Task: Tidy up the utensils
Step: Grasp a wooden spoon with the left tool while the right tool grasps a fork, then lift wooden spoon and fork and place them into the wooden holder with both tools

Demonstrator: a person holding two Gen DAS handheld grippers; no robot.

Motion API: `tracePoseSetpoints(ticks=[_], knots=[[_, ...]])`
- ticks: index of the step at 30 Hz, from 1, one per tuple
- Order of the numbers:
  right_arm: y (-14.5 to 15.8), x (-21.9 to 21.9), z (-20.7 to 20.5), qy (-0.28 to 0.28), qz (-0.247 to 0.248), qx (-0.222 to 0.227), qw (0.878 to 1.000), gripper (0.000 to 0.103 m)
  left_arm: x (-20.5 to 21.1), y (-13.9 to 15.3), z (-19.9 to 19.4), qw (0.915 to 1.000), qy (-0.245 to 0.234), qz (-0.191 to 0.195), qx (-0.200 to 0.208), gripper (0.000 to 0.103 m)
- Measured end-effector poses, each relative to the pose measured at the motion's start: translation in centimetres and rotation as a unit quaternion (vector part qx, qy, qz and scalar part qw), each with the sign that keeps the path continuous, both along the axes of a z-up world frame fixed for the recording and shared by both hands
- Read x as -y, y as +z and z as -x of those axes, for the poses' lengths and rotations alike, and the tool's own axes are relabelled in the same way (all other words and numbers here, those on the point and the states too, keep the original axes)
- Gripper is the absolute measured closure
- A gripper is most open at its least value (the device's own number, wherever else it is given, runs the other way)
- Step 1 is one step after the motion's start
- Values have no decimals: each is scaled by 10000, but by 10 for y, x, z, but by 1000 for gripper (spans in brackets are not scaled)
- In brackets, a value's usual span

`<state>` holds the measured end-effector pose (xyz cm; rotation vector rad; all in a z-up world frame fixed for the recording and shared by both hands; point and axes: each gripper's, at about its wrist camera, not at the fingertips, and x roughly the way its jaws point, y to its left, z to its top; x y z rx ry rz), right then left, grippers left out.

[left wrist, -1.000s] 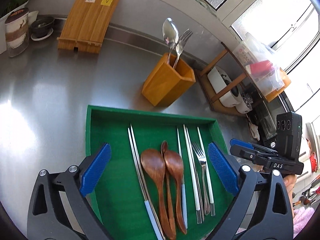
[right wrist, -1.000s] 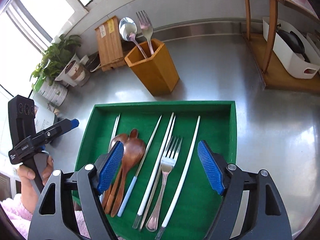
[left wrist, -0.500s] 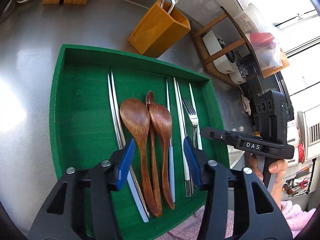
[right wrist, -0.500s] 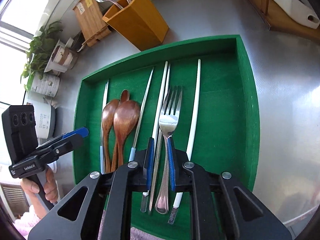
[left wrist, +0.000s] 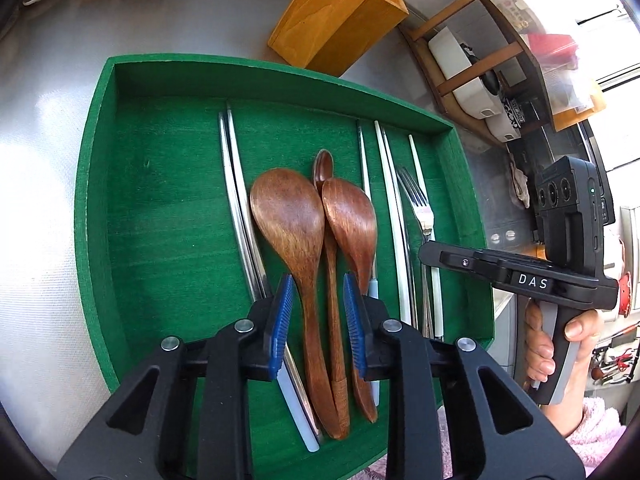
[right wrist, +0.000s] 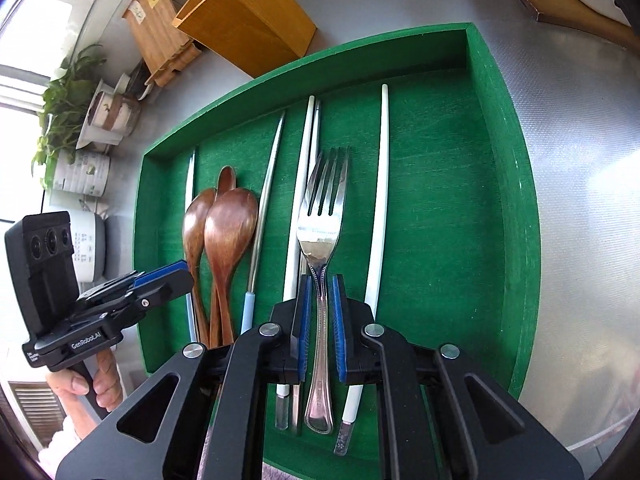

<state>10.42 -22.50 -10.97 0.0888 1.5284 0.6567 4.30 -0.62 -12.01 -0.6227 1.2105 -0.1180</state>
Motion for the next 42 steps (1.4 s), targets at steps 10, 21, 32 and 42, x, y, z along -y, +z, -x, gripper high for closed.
tracePoseSetpoints(ticks=[10,21,32,42], knots=[[-3,-6,-4,47,10,29,10000,94,3,-5,-5,9996,-110,-234,-112,91],[2,-4,0,33,-6,126,9999,96,0,7,3,9991,-8,-417,103,93],[37,1,5,166,-69,785,9967,101,-5,36,8,9956,121,-657,662,93],[93,-10,0,224,-253,2267,9734,101,-6,86,9,9725,454,-1421,1789,93]])
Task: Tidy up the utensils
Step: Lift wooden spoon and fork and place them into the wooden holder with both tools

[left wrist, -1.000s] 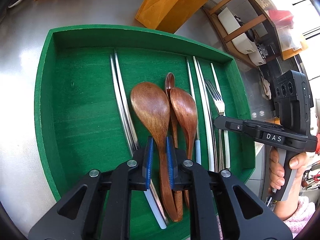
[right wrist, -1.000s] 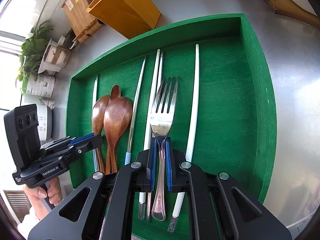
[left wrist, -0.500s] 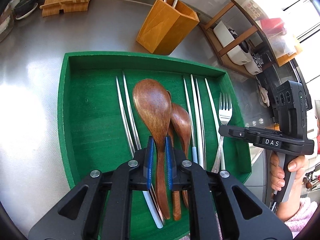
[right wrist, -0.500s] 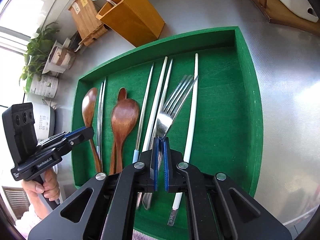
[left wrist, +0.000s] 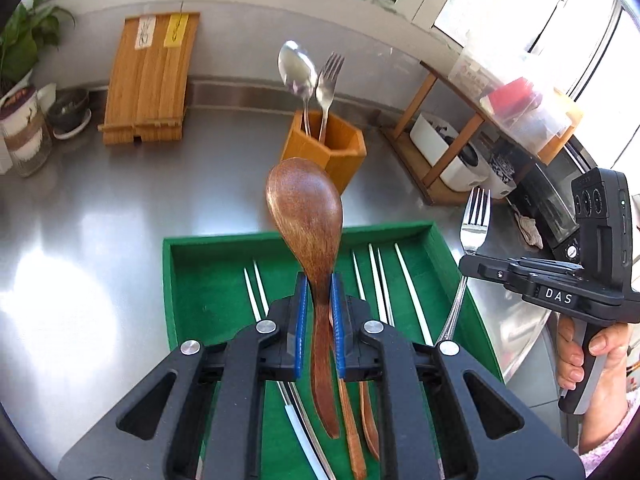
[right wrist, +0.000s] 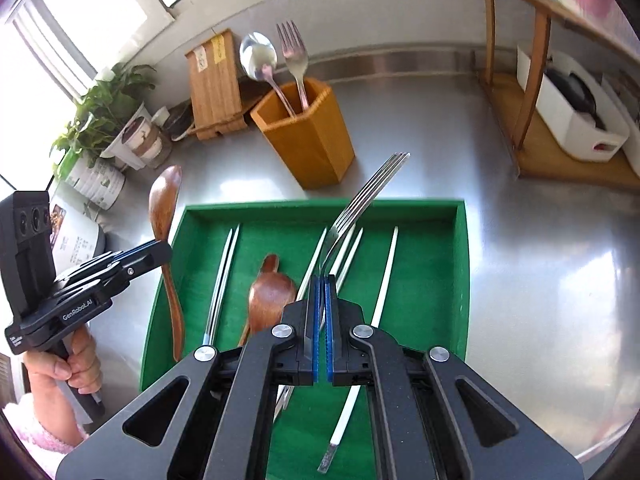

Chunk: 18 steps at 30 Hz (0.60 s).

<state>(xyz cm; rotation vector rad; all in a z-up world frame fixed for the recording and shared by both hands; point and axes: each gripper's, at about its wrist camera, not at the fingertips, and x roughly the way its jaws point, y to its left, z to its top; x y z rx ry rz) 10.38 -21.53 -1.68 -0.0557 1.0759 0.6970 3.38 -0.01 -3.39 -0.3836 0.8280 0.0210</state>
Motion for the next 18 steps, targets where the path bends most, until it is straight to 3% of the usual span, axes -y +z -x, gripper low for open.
tracePoseSetpoints(ticks=[8,13,18], knots=[[35,-30,-12,-57,-68,1481,9889,101,-6,32,-20,9950,388,-513,760,93],[49,-41,-26,-112,-168,2017,9792,101,-10,44,-43,9905,543,-787,992,93],[63,-56,-49,-191,-500,2439,9683,101,-24,54,-73,9859,737,-687,1333,93]])
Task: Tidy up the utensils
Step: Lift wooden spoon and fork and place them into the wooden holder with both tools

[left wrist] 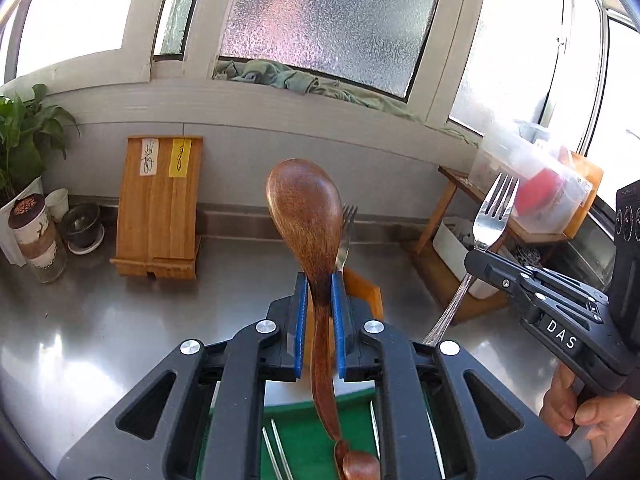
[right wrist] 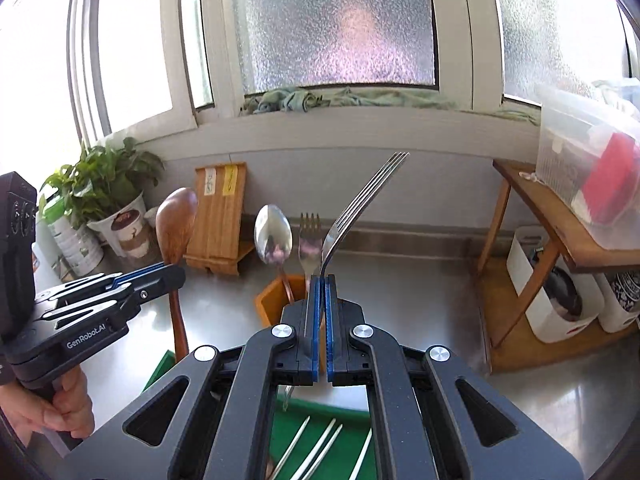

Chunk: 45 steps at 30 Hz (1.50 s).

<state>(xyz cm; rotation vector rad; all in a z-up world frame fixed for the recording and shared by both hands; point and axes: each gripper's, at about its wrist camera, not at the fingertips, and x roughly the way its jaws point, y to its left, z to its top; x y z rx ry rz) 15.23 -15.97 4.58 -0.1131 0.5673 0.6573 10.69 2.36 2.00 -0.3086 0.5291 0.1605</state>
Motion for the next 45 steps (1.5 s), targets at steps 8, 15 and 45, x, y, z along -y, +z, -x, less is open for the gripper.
tracePoseSetpoints(ticks=[8,15,45], knots=[[1,-28,-36,-173,-113,396,9990,101,-9,10,-46,9983,154,-37,560,93],[-19,-37,-50,-146,61,206,9997,101,-24,-22,-71,9976,220,279,592,93],[-51,-35,-58,153,296,-340,9989,100,-11,-56,-73,9969,-328,115,705,93]])
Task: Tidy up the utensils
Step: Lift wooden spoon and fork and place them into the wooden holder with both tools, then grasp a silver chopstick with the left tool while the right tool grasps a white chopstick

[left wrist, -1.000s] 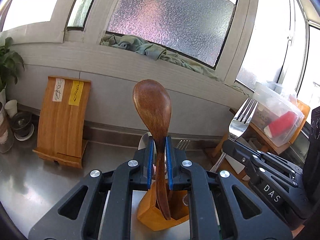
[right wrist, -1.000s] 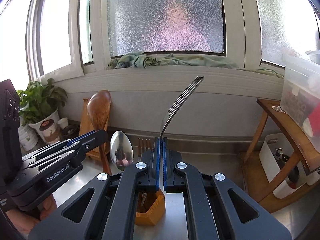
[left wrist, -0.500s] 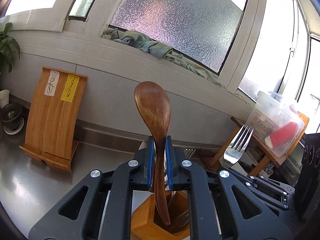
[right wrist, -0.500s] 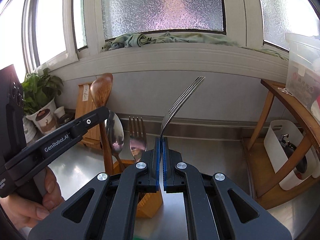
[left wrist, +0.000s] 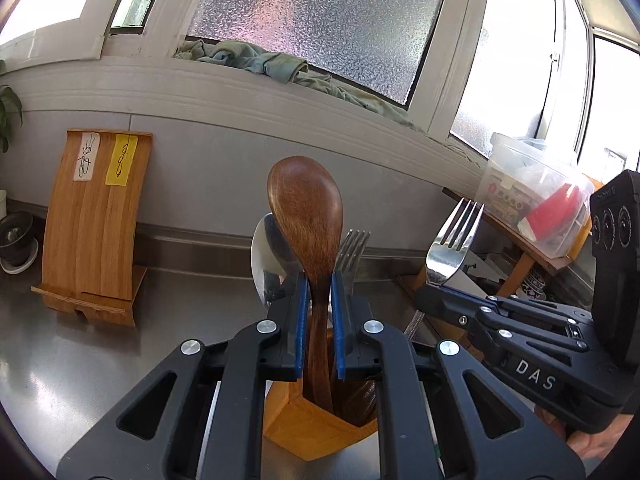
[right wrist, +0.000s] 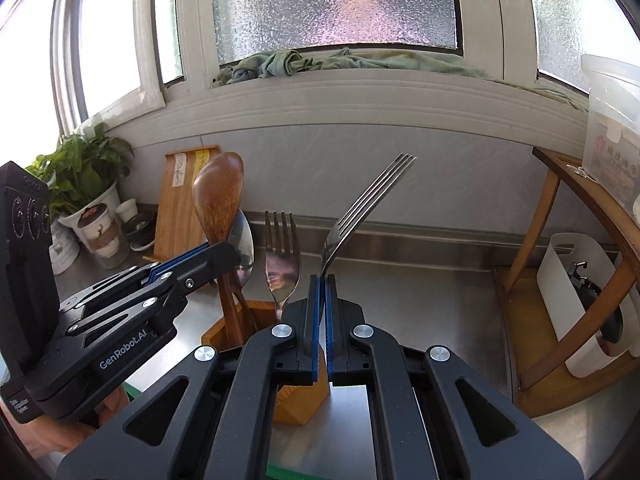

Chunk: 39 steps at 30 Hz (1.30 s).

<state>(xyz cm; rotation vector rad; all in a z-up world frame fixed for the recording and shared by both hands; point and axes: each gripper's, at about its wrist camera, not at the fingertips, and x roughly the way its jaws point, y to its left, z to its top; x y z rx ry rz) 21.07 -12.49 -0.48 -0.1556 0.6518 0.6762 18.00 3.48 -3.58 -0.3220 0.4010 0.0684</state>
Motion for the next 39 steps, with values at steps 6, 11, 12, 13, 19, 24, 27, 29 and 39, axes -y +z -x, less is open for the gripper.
tracePoseSetpoints(ticks=[6,11,12,13,19,24,27,29,39], knots=[[-7,-1,4,189,102,-175,9996,100,-2,-10,6,9995,-252,28,-193,93],[-9,-2,6,222,142,-273,9993,97,-1,-15,9,9986,-338,97,-390,92],[-9,-1,6,220,127,-303,9992,97,-1,-16,9,9984,-347,110,-427,92],[-9,-1,5,222,123,-341,9991,97,-1,-17,11,9983,-349,124,-455,88],[-11,0,11,309,292,-470,9980,94,-8,-11,28,9983,-227,336,-429,68],[-8,16,24,254,186,-499,9983,53,-21,-8,53,9975,25,590,-387,56],[-5,27,30,153,162,-506,9985,52,-26,-7,69,9969,147,672,-388,52],[-3,33,35,96,138,-509,9986,49,-26,-6,79,9965,187,724,-367,48],[2,74,67,-311,55,-841,9960,4,-16,1,125,9947,181,785,-636,8]])
